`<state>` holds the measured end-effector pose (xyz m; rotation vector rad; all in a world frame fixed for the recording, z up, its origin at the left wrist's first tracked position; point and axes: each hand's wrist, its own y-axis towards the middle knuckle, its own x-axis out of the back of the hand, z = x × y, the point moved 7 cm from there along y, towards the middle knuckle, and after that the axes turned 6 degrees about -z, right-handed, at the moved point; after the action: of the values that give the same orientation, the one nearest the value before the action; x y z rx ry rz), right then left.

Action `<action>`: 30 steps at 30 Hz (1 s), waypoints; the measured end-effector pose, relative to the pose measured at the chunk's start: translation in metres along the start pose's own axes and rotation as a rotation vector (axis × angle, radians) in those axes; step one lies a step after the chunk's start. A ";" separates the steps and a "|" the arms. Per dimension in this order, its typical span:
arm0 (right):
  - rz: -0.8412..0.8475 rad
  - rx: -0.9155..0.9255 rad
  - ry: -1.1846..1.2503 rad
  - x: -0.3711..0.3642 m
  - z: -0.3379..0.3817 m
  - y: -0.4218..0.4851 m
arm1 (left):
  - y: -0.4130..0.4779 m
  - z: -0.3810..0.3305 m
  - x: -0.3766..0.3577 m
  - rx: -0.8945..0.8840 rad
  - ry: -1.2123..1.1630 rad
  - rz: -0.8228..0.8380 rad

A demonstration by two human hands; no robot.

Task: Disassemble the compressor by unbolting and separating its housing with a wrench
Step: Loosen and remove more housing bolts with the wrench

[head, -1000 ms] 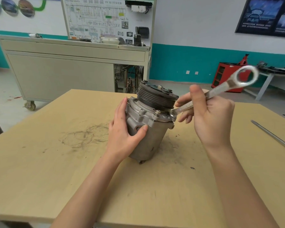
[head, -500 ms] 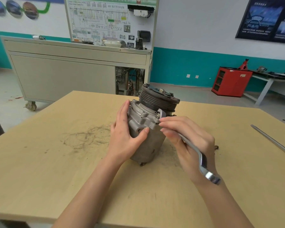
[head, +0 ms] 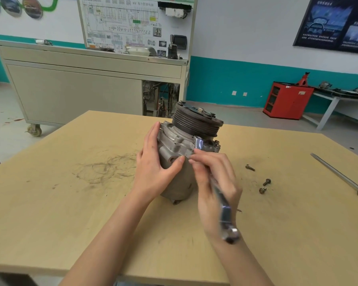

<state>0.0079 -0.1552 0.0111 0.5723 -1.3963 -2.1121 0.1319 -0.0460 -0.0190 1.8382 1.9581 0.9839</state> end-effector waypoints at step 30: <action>0.221 0.519 -0.688 -0.017 0.053 0.040 | 0.003 0.006 -0.003 0.013 -0.034 -0.022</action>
<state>-0.0033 -0.1201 0.0685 -0.1677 -2.2945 -1.8282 0.1382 -0.0476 -0.0226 1.8244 1.9651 0.9290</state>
